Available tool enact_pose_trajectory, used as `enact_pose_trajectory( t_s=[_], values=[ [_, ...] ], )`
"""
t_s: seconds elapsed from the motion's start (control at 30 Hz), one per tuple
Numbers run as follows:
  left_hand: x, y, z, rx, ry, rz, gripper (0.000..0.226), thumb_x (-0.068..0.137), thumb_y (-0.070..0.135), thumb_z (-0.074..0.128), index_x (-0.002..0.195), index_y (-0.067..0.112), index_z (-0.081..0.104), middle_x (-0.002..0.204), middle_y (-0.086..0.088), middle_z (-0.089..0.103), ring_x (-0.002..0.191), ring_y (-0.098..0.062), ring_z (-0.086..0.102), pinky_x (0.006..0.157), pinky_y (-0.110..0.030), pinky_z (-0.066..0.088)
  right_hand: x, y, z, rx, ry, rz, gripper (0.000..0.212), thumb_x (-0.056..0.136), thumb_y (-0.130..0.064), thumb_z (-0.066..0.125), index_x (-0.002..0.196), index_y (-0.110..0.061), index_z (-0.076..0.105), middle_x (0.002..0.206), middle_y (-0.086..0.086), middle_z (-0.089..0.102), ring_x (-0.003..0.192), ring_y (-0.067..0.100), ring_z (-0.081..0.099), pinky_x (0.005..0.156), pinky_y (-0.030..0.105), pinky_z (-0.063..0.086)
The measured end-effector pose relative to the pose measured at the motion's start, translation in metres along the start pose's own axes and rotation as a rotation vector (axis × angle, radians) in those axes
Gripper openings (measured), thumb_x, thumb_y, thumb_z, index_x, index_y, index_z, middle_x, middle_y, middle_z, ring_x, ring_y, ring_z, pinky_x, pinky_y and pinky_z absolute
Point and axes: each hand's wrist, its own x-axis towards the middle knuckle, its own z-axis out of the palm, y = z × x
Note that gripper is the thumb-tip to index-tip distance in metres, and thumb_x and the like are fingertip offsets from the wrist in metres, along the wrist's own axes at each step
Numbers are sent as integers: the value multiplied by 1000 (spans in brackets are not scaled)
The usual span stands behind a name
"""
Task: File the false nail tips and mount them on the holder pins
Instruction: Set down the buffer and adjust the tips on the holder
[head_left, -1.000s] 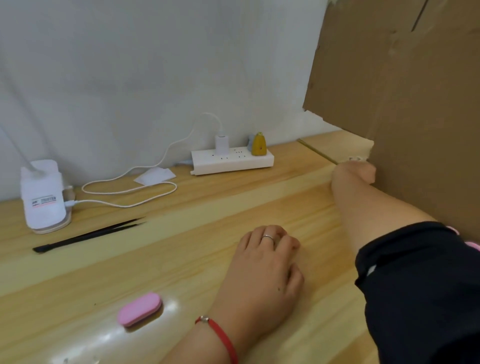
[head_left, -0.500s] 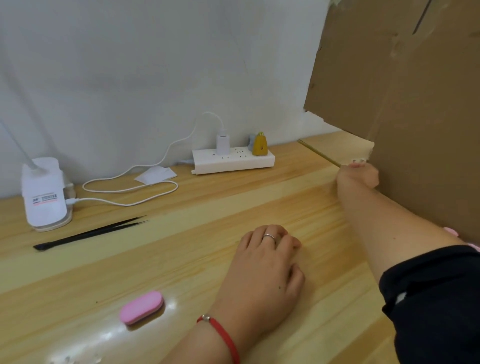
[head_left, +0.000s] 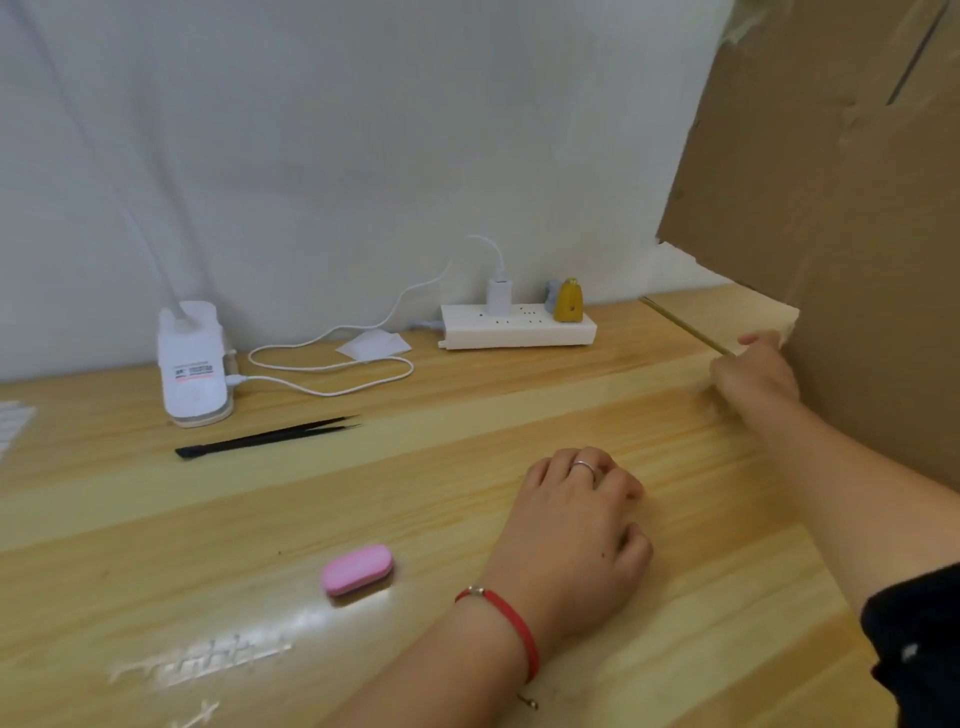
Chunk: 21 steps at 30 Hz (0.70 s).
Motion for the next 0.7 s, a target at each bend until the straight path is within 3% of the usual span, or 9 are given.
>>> enact_pose_trajectory(
  t_s=[0.1,0.2,0.3,0.37,0.43,0.5,0.57,0.63,0.7],
  values=[
    [-2,5,-11,-27,-30,-25,32,89,26,50,120,21,58,125,-3,51,120,-21,40,103,-36,30,-30,-20,-2,97,-33,-236,27,83,-5,54,104,-20,62,121,9,60,96,32,63,89,44,51],
    [-16,13,-34,12,-18,-12,29,87,16,54,112,21,65,120,-5,56,115,-23,44,97,-36,31,-87,-45,-6,125,-220,-599,27,85,-4,59,75,-28,66,84,-4,69,75,14,63,67,28,48],
    [-56,24,-69,42,-18,99,21,85,19,59,103,23,69,110,-3,61,105,-21,48,90,-36,34,-158,-64,-21,72,-388,-931,26,82,-13,60,73,-37,66,76,-19,67,68,2,62,59,19,44],
    [-99,31,-94,34,-46,152,16,84,22,61,98,25,70,99,3,63,97,-17,51,86,-33,34,-203,-71,-29,53,-516,-1098,24,80,-18,60,81,-42,65,85,-27,66,79,-2,61,60,17,47],
    [-147,30,-113,35,-109,142,15,86,27,59,97,29,70,95,8,64,92,-12,50,83,-28,32,-241,-75,-29,-82,-660,-1261,28,83,-27,62,103,-47,62,102,-30,62,93,-3,58,67,18,49],
    [-190,21,-131,92,-133,87,20,86,32,52,95,33,70,92,12,65,89,-8,52,80,-23,35,-270,-76,-23,-249,-719,-1418,44,87,-36,59,126,-51,47,125,-31,49,109,-5,51,83,21,48],
    [-227,10,-149,71,-108,-54,26,79,42,44,87,36,68,85,18,64,83,0,53,75,-16,38,-291,-75,-14,-321,-727,-1492,58,88,-30,57,138,-50,35,139,-25,39,122,-1,43,96,27,43],
    [-257,-5,-162,33,-42,-207,30,75,51,38,89,39,61,89,23,58,89,7,47,79,-11,35,-306,-76,-5,-327,-713,-1489,62,90,-25,55,142,-48,31,142,-23,39,127,2,39,99,26,40],
    [-284,-20,-174,41,24,-259,26,75,56,36,88,43,55,95,28,52,94,11,45,80,-11,34,-314,-76,1,-280,-684,-1469,51,95,-26,52,138,-47,38,133,-23,48,123,2,43,93,24,41]
  ],
)
